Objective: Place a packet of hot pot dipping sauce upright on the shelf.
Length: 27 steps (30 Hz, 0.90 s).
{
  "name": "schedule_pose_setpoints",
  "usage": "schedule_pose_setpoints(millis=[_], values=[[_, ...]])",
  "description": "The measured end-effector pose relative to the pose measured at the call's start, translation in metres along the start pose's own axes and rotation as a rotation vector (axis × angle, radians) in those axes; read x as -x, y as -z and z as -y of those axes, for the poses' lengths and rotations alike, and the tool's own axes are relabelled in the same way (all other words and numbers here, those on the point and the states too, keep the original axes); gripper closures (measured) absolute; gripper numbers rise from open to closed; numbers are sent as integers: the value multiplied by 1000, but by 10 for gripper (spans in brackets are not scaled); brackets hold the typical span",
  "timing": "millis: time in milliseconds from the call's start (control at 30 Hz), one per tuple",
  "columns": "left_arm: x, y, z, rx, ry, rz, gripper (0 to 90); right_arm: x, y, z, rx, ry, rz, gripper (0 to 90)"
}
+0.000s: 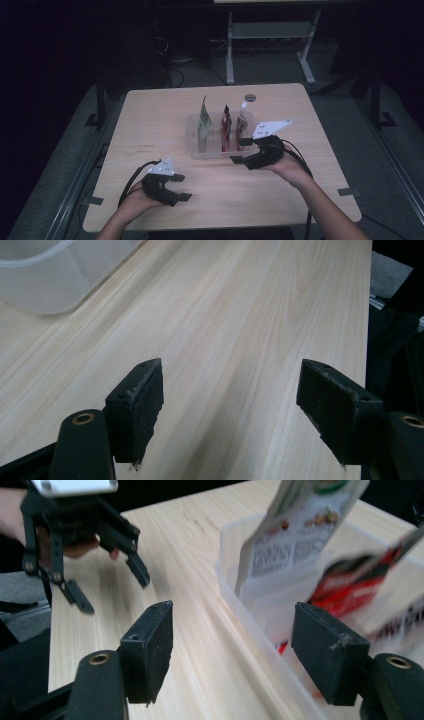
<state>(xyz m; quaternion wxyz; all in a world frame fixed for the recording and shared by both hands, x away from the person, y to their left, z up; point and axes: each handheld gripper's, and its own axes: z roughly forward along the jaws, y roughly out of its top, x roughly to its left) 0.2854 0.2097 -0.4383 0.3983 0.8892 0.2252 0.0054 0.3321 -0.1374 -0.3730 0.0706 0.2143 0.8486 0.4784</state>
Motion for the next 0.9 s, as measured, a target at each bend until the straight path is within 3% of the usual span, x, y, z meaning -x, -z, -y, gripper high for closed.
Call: schedule_pose_setpoints(millis=[267,400,667,900], values=[[1,-2,0,-17,-3,1,259,-7,-1,42,-73,-4,57,247],[2,-3,1,-25,-6,6,258,-10,-5,57,-116,-1,58,238],[6,-8,0,-58,-42,8,243,-13,-13,65,-140,10,48,206],[6,-11,0,-63,-52,10,234,-12,-15,68,-117,-13,40,158]])
